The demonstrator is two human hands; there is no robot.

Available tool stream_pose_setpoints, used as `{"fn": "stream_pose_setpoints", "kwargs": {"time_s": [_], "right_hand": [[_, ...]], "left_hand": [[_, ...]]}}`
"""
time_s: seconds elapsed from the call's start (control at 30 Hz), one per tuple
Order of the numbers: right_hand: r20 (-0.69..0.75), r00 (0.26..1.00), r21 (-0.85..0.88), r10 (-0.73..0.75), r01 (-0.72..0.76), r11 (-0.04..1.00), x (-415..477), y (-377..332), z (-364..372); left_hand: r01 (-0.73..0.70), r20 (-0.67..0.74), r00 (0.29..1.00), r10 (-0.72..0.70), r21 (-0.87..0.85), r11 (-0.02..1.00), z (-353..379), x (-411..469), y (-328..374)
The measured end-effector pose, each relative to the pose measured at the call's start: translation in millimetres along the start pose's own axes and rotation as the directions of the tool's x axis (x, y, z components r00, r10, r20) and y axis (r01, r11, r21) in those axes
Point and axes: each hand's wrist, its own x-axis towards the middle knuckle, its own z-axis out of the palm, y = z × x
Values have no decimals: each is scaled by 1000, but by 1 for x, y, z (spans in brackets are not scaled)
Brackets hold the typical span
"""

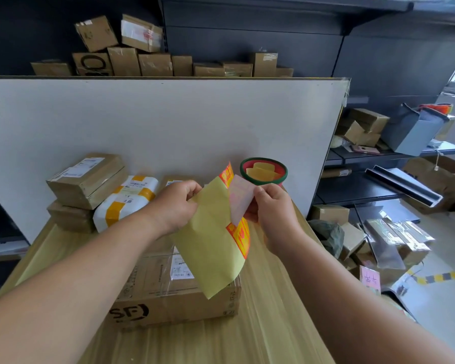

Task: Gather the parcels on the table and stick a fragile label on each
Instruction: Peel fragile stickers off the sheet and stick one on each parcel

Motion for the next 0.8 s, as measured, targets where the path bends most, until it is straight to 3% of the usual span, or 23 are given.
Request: {"fn": "stream_pose_setpoints", "kwargs": {"time_s": [0.37, 0.57, 0.8], "right_hand": [[-9, 996, 140, 90, -88, 986, 50, -1, -7], [83, 995, 71, 55, -61, 996, 55, 0, 27], [213, 975, -55, 66, -56, 997, 33, 15, 109]], "left_hand": [[141, -122, 984, -129, 91, 986, -9, 30, -26], [245, -166, 957, -239, 14, 970, -40, 24, -63], [399, -77, 913, -401, -36, 916, -96, -6, -137]]}}
